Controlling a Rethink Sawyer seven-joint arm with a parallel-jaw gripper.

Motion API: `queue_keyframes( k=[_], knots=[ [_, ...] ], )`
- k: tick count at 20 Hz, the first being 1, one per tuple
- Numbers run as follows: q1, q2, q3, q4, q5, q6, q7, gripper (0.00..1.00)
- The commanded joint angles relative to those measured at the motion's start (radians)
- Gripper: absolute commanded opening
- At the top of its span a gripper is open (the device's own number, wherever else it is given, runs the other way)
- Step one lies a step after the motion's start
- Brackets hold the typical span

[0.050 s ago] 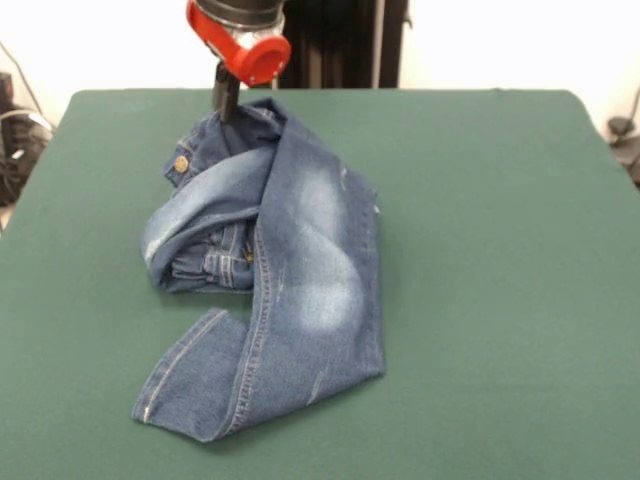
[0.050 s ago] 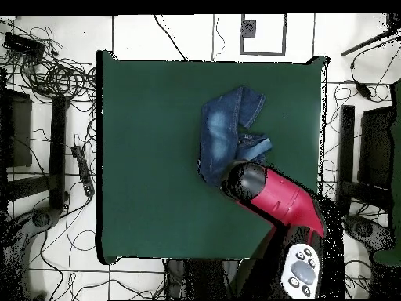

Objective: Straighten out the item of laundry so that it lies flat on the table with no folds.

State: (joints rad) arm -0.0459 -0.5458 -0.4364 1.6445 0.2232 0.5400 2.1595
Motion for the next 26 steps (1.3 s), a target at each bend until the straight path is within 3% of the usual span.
queue_keyframes(
  k=[1,11,17,26],
  knots=[
    [0.058,-0.016,0.016,-0.079,-0.057,0.202,0.089,0.0],
    [0.043,-0.157,0.052,-0.192,-0.136,0.475,-0.038,0.0],
    [-0.047,-0.282,0.146,-0.193,-0.192,0.556,-0.255,0.0],
    [-0.143,-0.355,0.236,-0.265,-0.28,0.709,-0.36,0.0]
  ],
)
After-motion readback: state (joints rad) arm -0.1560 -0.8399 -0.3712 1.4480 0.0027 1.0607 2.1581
